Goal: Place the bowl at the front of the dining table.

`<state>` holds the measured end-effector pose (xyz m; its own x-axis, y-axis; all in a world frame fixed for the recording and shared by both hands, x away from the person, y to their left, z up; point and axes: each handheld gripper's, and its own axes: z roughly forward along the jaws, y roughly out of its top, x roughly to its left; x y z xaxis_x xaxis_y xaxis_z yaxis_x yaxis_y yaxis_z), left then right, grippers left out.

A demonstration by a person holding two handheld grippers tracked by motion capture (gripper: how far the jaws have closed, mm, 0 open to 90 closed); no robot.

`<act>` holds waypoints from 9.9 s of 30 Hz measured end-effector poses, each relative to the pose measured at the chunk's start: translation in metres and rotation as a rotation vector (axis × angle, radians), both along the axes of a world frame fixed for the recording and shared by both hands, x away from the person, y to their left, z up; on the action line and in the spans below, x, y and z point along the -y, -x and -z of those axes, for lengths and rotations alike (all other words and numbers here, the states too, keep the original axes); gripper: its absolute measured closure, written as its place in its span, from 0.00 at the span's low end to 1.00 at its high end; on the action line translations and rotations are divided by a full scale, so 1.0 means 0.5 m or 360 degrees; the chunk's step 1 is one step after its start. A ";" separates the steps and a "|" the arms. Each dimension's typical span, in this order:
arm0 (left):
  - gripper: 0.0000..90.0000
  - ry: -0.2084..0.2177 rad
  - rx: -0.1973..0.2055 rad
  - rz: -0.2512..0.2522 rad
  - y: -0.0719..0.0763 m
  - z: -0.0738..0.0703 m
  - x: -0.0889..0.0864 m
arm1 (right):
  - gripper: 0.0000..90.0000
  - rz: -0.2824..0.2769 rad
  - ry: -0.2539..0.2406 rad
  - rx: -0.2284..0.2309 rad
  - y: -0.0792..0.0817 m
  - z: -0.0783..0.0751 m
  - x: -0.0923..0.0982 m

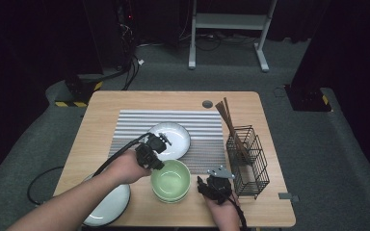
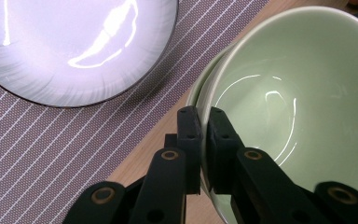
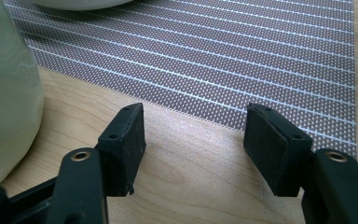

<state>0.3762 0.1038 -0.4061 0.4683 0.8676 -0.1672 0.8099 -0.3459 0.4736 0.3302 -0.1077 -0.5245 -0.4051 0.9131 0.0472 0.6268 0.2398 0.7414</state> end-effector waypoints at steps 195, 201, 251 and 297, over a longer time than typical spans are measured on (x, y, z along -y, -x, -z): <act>0.94 0.0429 -0.0004 -0.0675 -0.272 0.058 -0.124 | 0.43 -0.0002 -0.0003 0.0000 0.001 0.000 -0.001; 0.94 0.0436 -0.0013 -0.0680 -0.281 0.064 -0.129 | 0.43 -0.0002 -0.0004 -0.0001 0.001 0.000 -0.001; 0.94 0.0414 0.0047 -0.0732 -0.294 0.090 -0.110 | 0.43 -0.0005 -0.0004 -0.0001 0.000 0.000 -0.001; 0.43 0.0340 0.0260 -0.0568 -0.248 0.049 -0.116 | 0.43 -0.0012 0.0000 -0.0003 -0.001 0.000 -0.001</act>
<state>0.5002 0.1617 -0.4308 0.1809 0.9336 -0.3093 0.7696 0.0614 0.6355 0.3305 -0.1070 -0.5244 -0.4119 0.9100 0.0478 0.6264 0.2446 0.7402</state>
